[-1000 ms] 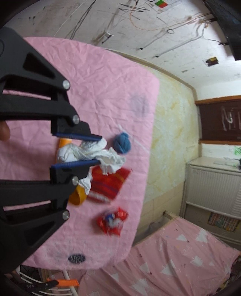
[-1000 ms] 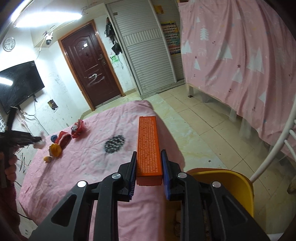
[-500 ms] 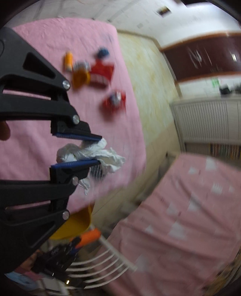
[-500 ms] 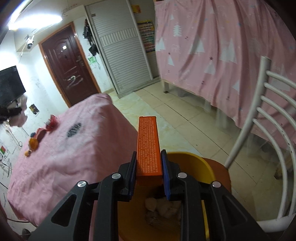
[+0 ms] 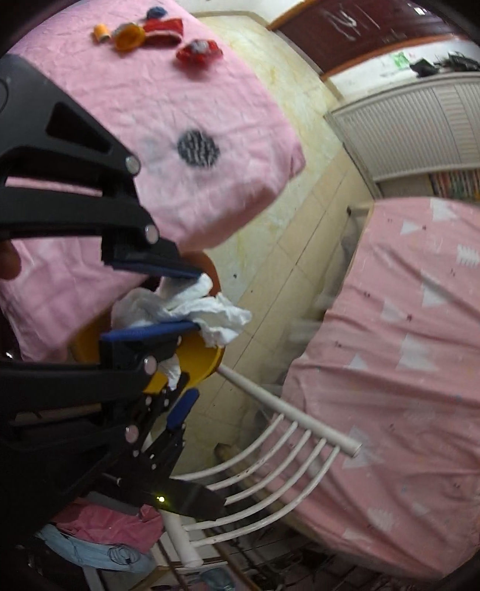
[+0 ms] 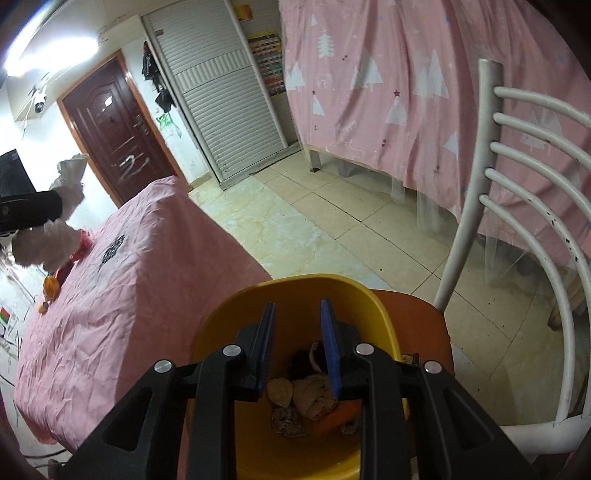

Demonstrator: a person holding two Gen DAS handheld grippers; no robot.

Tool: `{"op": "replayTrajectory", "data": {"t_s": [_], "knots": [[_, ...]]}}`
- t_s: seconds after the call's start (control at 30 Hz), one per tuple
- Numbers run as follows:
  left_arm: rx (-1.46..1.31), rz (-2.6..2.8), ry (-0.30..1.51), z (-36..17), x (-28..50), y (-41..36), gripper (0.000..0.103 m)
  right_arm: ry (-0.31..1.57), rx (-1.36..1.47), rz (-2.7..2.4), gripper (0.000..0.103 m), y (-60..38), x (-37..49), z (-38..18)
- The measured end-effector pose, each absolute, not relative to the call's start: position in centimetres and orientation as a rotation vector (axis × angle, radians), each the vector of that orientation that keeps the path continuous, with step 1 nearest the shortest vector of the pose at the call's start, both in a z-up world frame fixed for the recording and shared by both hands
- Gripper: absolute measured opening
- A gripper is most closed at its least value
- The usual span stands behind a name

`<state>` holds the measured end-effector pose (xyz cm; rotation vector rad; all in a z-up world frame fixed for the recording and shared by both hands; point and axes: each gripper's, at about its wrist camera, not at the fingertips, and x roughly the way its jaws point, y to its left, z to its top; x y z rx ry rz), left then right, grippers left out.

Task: Collect trash
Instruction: 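Open both tools over the yellow bin to drop the items, then move both open tools back over the items on the bed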

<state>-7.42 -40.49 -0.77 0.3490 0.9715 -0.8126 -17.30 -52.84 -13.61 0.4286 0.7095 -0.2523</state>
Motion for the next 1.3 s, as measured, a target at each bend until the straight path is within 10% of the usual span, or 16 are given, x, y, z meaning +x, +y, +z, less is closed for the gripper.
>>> {"op": "replayTrajectory", "data": {"t_s": [0.13,1.03,1.3], "knots": [[0.374,-0.834,0.97,-1.4,-8.3,-42.0,0.044,0.699,0.446,-0.263,0.019,-53.5,-17.7,-13.7],[0.188,-0.698,0.961,1.1,-2.1,-29.4,0.045,0.677,0.28,-0.15,0.019,-44.6,-11.8,-7.5],[0.113,-0.551,0.943,1.7,2.2,-21.0,0.06,0.69,0.199,-0.045,0.019,-38.1,-7.3,-5.9]]}}
